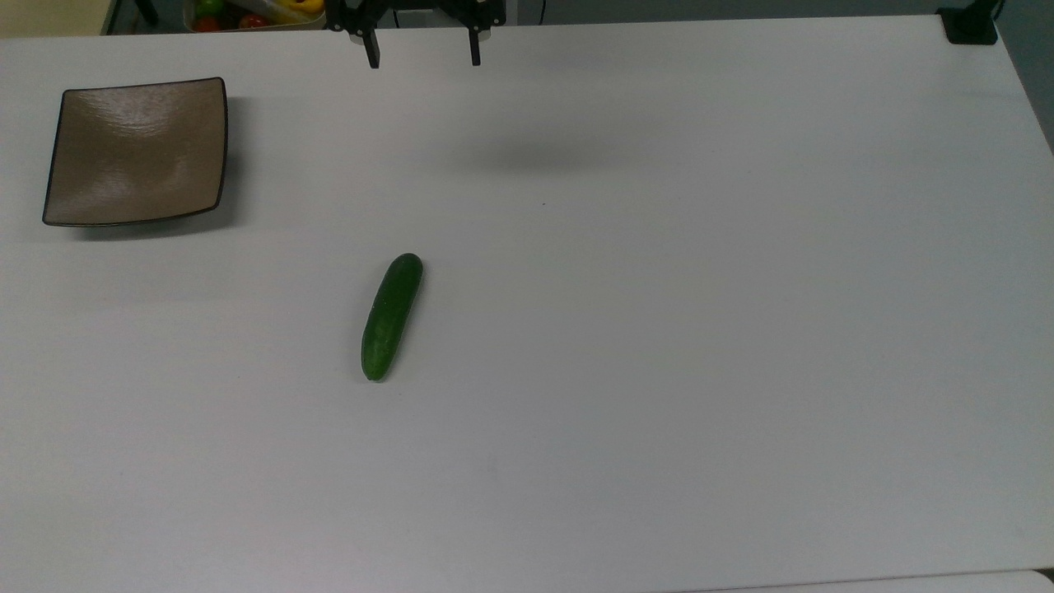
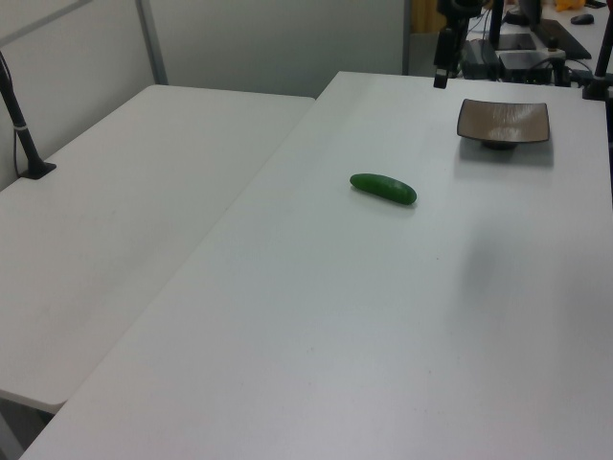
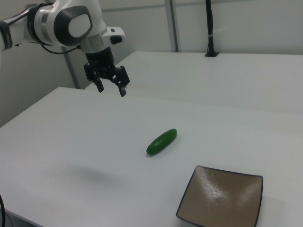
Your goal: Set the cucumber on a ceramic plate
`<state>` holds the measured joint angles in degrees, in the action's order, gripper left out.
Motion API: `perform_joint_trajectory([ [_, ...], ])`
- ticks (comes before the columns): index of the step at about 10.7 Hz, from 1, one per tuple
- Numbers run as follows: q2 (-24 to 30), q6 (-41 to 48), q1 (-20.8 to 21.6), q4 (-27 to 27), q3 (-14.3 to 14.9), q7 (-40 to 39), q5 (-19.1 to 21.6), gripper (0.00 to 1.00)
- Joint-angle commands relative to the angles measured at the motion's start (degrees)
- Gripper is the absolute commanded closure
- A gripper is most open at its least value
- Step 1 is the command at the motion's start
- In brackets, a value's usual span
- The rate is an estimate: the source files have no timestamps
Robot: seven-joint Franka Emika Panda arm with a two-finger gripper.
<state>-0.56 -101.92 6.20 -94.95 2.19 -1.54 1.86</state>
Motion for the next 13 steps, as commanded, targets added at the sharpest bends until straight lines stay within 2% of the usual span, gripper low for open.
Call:
perform_joint_trajectory([
  [1,0.91,-0.65,0.92,-0.24,1.06,-0.13,1.21,0.0],
  [10,-0.75,-1.09,0.05,-0.15,1.06,-0.83,0.78,0.0],
  [12,-2.5,-3.54,-0.92,-0.15,1.06,-0.57,0.42,0.0],
  [13,-4.34,-7.64,-1.62,-0.15,1.06,-0.22,0.51,0.0],
])
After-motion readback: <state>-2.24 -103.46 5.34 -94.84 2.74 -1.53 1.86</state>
